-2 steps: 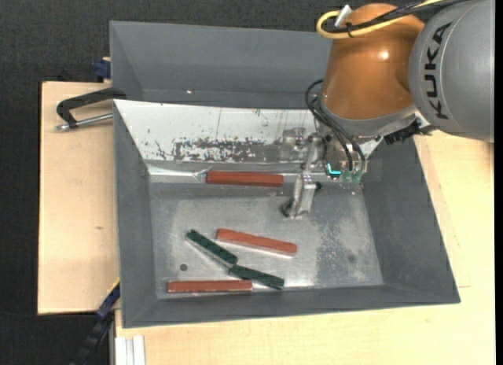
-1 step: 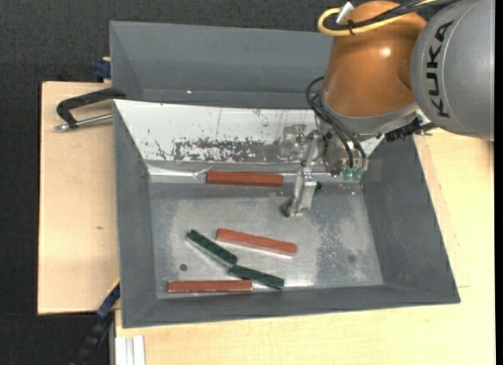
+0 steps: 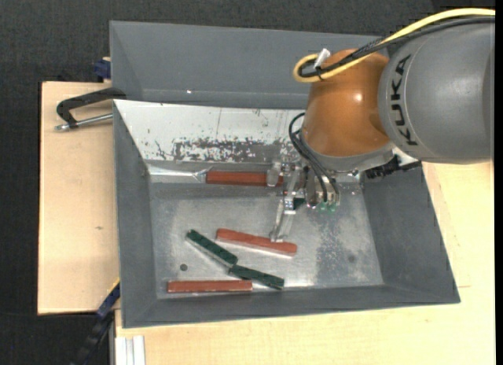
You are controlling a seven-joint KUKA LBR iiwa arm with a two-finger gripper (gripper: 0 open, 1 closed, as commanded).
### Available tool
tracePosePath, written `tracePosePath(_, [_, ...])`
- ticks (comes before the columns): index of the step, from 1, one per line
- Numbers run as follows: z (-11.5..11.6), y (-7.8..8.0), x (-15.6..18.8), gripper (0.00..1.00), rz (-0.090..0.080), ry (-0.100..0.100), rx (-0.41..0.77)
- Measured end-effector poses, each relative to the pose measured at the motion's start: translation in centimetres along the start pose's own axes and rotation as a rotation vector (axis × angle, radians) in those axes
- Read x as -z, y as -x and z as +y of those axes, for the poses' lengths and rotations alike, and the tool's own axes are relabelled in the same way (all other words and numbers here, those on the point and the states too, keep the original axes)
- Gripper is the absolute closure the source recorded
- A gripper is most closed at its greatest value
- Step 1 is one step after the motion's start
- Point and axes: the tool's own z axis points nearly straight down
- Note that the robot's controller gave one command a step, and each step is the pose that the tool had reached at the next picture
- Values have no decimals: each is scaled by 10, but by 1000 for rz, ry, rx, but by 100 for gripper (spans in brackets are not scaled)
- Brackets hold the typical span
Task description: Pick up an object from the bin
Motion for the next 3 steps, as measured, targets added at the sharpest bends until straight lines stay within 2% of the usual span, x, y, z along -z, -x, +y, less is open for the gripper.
tracePosePath(1, [14, -22, -7, 0, 7, -1, -25])
tracePosePath(2, [5, -23, -8, 0, 4, -1, -120])
tracePosePath(3, [9, -17, -74, 0, -1, 1, -216])
